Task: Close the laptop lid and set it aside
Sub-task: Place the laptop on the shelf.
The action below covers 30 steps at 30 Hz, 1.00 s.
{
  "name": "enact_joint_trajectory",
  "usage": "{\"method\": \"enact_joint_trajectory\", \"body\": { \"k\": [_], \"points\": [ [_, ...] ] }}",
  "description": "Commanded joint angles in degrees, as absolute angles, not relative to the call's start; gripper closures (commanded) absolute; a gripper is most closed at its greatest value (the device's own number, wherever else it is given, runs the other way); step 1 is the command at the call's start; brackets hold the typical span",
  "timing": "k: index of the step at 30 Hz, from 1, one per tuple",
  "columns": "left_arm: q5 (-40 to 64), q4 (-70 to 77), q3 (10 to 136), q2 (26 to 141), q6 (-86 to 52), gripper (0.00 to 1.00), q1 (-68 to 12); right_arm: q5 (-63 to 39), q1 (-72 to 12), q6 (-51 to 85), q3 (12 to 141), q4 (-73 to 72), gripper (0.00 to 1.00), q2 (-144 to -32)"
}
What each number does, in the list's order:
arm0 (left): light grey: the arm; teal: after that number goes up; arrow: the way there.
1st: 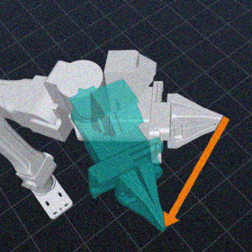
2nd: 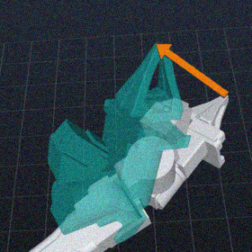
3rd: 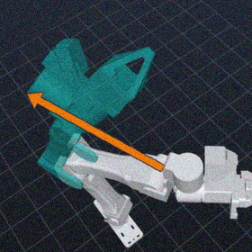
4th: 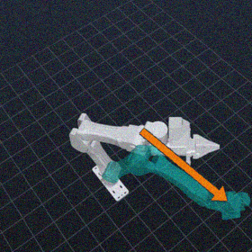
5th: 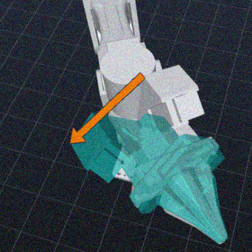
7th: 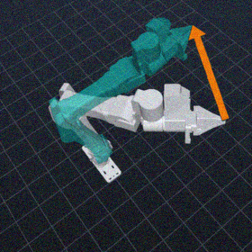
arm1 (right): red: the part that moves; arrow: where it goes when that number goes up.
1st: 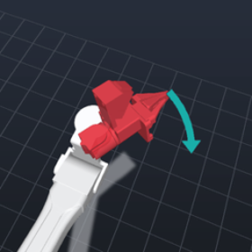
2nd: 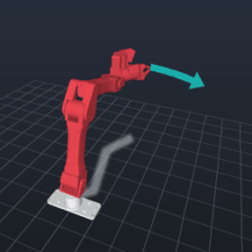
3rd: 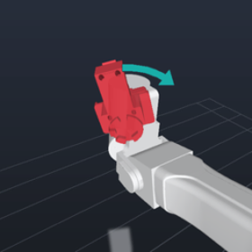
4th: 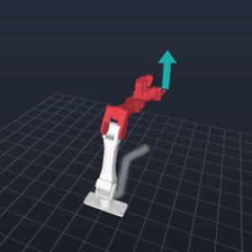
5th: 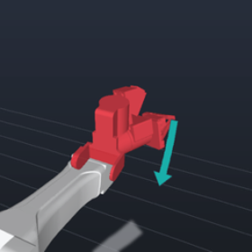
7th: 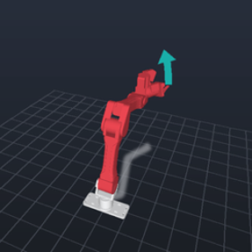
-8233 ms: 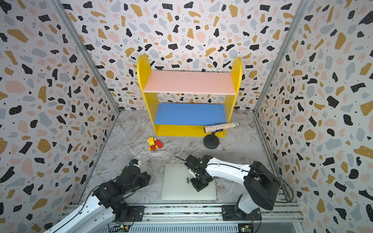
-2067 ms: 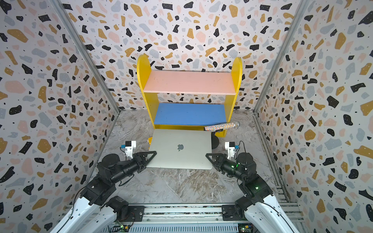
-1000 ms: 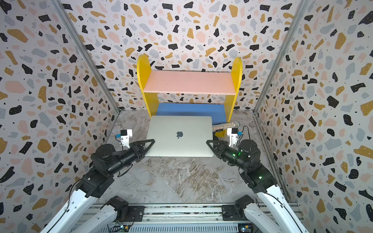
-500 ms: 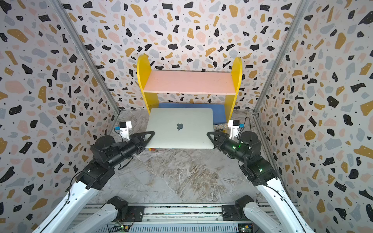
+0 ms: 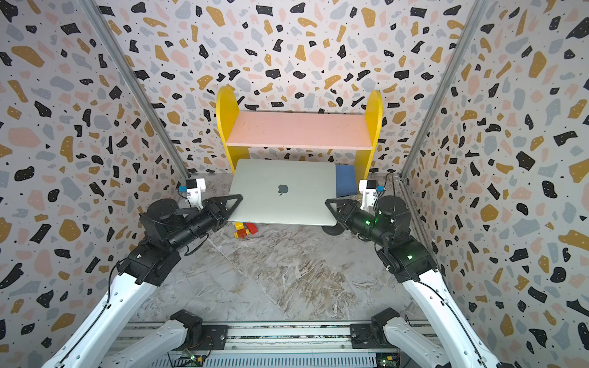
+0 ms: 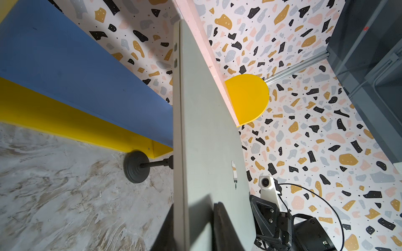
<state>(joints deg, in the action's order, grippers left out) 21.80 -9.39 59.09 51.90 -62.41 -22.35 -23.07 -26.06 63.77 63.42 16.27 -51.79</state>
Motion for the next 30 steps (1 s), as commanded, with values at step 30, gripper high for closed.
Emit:
{"method": "enact_joint_trajectory", "body": {
  "k": [30],
  "points": [
    [39.46, 1.09, 75.40, 68.27, -58.38, 0.87, -20.92, -47.06, -19.18, 61.38, 78.46, 4.30, 1.00, -66.38]
  ]
}}
